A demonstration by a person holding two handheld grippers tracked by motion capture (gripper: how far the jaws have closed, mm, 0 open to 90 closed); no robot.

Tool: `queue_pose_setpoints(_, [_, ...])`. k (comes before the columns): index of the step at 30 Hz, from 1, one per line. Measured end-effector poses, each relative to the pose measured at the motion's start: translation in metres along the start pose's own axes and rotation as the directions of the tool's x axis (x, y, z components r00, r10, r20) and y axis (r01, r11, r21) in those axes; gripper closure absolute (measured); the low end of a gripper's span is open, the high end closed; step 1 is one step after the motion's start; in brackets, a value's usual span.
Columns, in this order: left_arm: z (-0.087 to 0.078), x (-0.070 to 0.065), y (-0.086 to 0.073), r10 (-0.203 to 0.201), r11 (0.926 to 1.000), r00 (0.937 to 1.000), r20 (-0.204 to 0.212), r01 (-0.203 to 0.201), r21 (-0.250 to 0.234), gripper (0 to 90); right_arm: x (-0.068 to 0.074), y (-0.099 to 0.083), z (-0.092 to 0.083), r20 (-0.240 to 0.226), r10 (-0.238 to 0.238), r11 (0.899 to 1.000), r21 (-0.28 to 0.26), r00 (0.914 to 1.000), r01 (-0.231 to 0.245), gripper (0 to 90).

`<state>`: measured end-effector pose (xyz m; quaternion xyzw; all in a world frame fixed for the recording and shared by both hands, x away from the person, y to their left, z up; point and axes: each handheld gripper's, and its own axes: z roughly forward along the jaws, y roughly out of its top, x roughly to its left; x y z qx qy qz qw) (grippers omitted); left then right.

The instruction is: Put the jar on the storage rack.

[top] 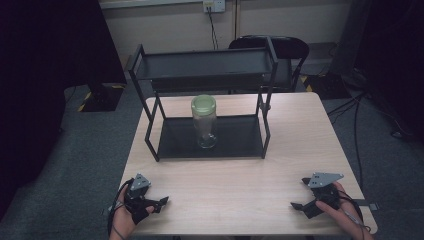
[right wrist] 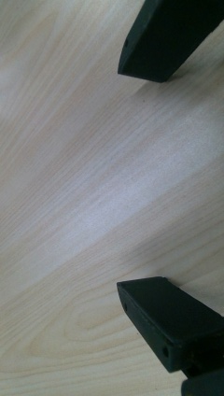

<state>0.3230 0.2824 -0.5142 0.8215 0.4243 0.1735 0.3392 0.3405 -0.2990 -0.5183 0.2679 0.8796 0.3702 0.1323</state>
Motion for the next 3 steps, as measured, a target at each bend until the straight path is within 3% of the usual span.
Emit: queue_pose_setpoints(3, [0.0000, -0.0012, -0.0006, 0.011, 0.9999, 0.9999, -0.007, -0.011, 0.006, 2.9, 0.0000, 0.0000, 0.0000, 0.000, 0.000, 1.000, 0.000, 1.0000, 0.000, 0.0])
